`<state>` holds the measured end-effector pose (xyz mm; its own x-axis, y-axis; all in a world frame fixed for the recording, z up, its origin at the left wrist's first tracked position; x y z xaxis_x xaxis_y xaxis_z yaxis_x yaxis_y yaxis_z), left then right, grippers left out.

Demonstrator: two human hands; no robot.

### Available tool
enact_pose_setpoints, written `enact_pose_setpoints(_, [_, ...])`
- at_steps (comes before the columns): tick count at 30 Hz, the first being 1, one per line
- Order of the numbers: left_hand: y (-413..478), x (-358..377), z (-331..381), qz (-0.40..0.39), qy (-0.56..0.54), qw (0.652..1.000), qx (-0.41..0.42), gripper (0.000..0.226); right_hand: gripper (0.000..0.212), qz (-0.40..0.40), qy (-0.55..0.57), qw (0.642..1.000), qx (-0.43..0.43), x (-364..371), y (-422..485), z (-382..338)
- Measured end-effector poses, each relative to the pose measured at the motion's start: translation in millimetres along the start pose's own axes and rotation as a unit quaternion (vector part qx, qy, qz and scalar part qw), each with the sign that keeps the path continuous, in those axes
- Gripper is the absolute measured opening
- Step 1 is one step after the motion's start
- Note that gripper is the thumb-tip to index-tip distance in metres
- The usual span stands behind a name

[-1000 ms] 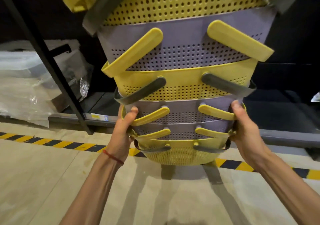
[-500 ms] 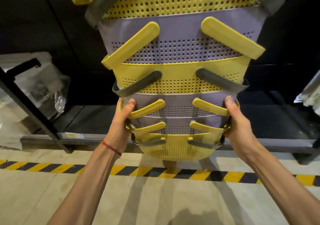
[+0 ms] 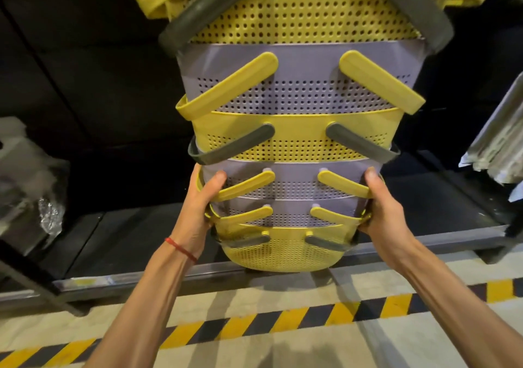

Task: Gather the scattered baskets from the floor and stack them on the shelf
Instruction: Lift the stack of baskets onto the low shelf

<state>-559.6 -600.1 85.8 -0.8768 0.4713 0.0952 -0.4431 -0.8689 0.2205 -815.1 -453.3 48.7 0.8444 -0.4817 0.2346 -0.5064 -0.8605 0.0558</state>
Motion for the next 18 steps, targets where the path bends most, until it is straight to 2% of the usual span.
enact_pose_setpoints(4, [17.3,-3.2,-5.8,0.013,0.002,1.000,0.000,0.069,0.060,-0.014,0.021,1.000,-0.017,3.2,23.4,-2.6])
enact_pose_setpoints(10, [36.5,-5.0,-21.6,0.017,0.016,1.000,-0.003,0.062,0.070,-0.018,0.026,0.999,-0.017,3.3,50.6,8.0])
enact_pose_setpoints(18, [52.9,-3.7,-43.6,0.039,0.031,0.999,0.005,0.059,0.059,-0.028,0.022,0.999,-0.002,-4.2,79.3,43.7])
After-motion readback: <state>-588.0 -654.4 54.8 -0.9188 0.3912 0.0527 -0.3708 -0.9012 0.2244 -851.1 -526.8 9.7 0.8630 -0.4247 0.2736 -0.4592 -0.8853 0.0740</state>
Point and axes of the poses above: each hand's wrist, its own y-axis towards the middle knuckle, its own x-axis out of the palm, z = x × y, the point moved 7 cm from there along y, towards the middle knuckle, and after that the axes turned 1 degree about z, right-handed, at the moved point
